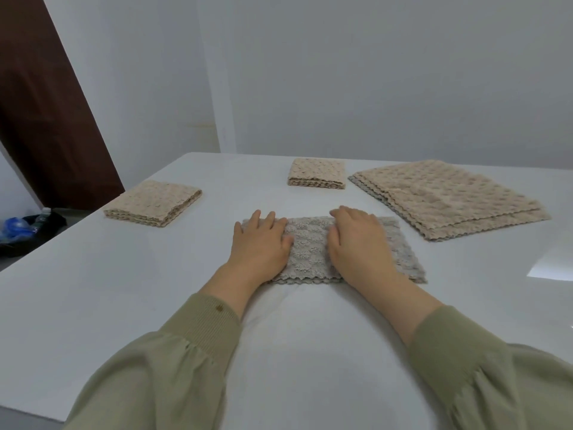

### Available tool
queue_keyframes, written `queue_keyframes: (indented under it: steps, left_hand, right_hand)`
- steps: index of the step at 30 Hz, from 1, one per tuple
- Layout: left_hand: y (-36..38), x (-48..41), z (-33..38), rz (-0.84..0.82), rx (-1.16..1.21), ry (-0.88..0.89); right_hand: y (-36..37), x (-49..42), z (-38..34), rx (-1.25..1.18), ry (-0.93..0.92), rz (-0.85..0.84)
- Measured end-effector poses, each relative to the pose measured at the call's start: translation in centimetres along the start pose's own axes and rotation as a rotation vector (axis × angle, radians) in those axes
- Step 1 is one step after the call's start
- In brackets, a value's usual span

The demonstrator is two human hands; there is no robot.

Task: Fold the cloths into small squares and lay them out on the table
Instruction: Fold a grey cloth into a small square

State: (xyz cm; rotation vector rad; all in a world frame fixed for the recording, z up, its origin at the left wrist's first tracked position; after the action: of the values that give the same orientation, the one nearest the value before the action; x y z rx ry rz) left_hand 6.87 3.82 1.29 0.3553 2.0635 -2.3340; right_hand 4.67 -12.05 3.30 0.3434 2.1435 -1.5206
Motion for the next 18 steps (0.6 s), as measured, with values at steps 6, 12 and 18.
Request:
queue_keyframes:
  steps: [6,12,18]
  left_hand:
    - [0.9,-0.1,-0.7,-0.103,0.044,-0.053]
    - [1.2,0.0,-1.0,-0.141,0.075,-0.094]
    - [-2.9,0.2,1.0,0.289,-0.083,0.115]
  right_hand:
    - [3.5,-0.6,0.3,0.109,0.062,-0.442]
    - [1.6,-0.5,6.0,0.241,0.288,-0.475]
    - [-0.4,-1.2,3.4,0.208,0.224,-0.085]
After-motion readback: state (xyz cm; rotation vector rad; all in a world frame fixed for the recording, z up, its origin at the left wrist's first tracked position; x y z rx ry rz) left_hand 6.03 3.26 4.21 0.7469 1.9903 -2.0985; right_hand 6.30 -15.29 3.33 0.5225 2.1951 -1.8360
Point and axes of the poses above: each hand's wrist, its own x-axis away from the middle knuckle, its own y-axis out of the palm, z = x × y, the point moved 4 cm from there along -x, towards the middle knuckle, and after that the axes turned 3 degrees about z, right-handed, at the moved point
